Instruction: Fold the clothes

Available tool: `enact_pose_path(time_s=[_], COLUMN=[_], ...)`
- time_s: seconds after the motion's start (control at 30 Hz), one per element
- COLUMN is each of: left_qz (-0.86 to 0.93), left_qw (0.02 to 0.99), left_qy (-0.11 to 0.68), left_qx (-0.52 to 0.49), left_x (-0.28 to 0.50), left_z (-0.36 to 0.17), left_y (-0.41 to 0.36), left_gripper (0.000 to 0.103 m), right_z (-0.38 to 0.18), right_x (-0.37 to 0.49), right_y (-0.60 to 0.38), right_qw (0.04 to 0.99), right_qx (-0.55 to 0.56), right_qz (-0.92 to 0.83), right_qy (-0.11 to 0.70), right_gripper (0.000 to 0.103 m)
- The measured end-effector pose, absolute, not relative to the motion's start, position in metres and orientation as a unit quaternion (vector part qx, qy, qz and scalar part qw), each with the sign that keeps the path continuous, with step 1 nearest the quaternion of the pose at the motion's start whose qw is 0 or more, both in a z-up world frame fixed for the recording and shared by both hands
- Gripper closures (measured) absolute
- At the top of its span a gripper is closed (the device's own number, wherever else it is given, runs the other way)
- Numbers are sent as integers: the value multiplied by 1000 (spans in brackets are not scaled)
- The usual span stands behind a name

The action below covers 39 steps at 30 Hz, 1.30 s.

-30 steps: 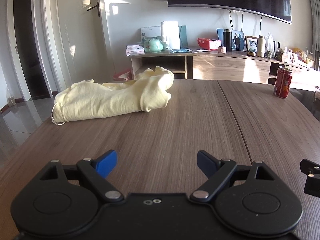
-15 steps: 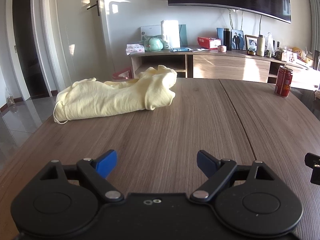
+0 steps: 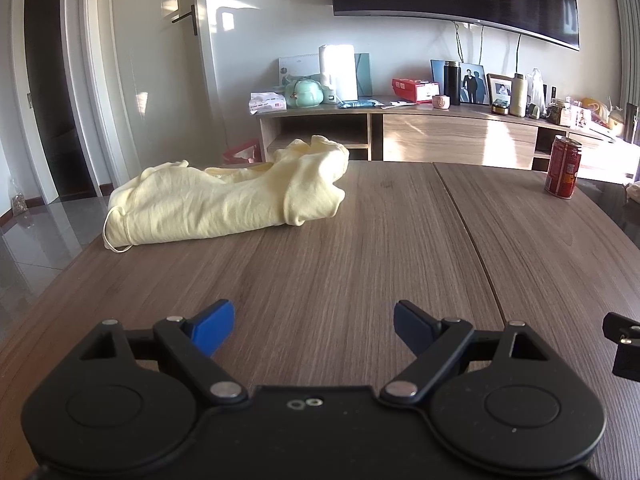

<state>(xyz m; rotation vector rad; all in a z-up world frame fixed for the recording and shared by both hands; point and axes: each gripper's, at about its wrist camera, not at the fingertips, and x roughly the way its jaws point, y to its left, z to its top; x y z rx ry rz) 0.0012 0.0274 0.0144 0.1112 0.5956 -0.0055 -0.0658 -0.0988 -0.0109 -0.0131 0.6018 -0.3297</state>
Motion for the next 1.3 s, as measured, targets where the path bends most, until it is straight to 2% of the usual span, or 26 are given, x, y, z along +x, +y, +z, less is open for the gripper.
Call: enact_pose_path(time_s=[0.37, 0.53, 0.67, 1.0, 1.3], left_qz=[-14, -2, -2, 50, 59], left_qw=[959, 962, 963, 965, 955], left_qy=[279, 270, 266, 255, 291], left_qx=[56, 46, 52, 27, 15], left_x=[0, 8, 21, 76, 168], left_z=[27, 43, 55, 86, 92], left_y=[28, 46, 77, 178, 244], left_gripper=[15, 15, 15, 15, 15], right_z=[2, 25, 43, 98, 89], right_x=[-70, -69, -53, 46, 168], right_y=[-89, -72, -66, -23, 23], right_qw=[949, 964, 969, 963, 943], right_qx=[-16, -41, -18, 74, 93], right_qz=[-149, -116, -86, 24, 35], right_qy=[276, 237, 232, 258, 318], right_gripper=[0, 0, 0, 0, 0])
